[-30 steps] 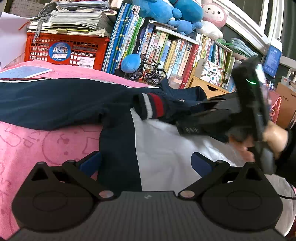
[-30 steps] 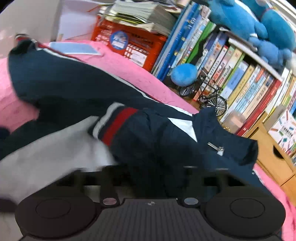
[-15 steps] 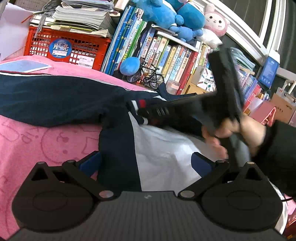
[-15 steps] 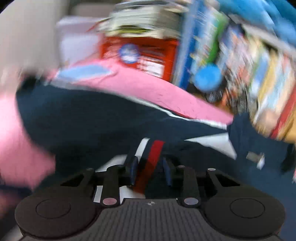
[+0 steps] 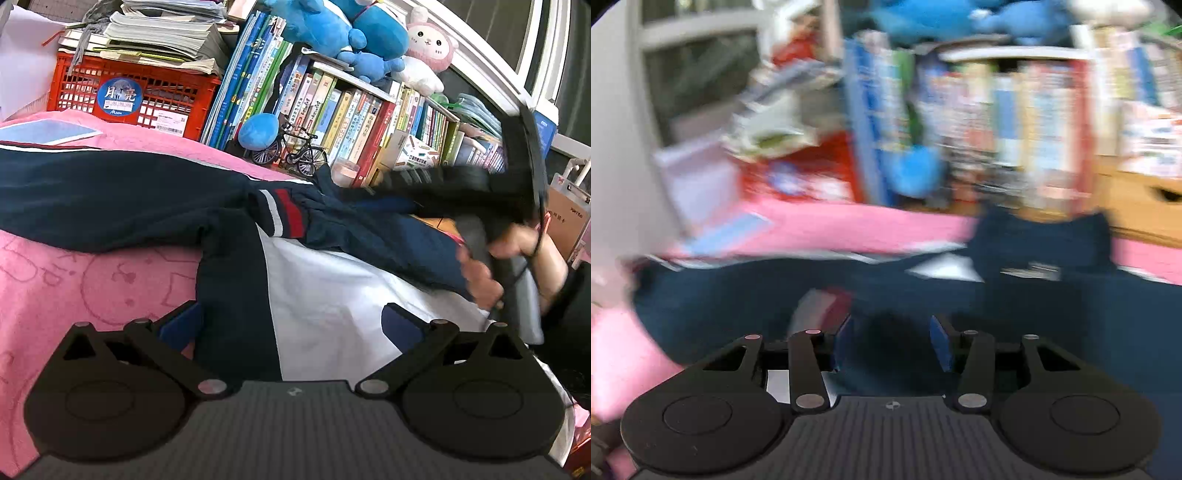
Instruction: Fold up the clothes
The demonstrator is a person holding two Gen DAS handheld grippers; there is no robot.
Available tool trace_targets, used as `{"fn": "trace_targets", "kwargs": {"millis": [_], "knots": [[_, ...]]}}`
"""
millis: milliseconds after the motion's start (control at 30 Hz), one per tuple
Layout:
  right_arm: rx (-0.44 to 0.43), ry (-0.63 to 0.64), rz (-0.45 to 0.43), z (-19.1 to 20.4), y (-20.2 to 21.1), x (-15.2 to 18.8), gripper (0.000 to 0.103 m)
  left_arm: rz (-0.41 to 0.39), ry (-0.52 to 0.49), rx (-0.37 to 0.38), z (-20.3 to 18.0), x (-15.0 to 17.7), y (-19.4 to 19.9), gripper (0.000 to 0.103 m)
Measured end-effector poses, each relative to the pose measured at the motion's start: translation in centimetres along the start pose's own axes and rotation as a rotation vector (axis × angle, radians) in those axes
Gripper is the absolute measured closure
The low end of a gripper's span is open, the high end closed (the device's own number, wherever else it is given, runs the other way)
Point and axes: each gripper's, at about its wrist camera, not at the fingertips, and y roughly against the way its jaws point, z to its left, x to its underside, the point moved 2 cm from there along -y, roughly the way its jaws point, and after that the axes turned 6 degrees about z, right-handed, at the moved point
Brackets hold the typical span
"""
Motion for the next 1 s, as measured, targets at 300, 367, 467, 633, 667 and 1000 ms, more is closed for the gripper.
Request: {"fn": "trace_targets", "kwargs": {"millis": [300,367,467,633,667,1000], "knots": [[0.181,0.056,0.0,-2.6,-2.6,3.2,0.053,0.022,-0.045,-0.046,-0.8,0.0,-0.4,0.0],[0.185,0.056,0.011,-2.5,-2.4,3.1,0.052,0.029,-0.059,-0.06,-1.0,0.0,-0.5,0.0],[0.175,0.057,-0.005,-2.6,0.0,3.7,0.046,0.031,-0.063,-0.065,-1.1,0.1,-0.5,0.0],[0.242,0.034,-0.076,-5.5,5.9,6.2,0.031,0.057,-0.079,-0.088,-1.4,-0.1,-0.7,0.0],[0.273,0.025,-0.084,-6.4,6.9,6.7,0.029,0.065,-0.082,-0.094,-1.5,-0.2,-0.8,0.0],[0.424,-0.109,0.005,-13.6,7.9,10.4,0.02,0.063,-0.138,-0.008,-5.8,-8.0,-3.6,0.0]]}}
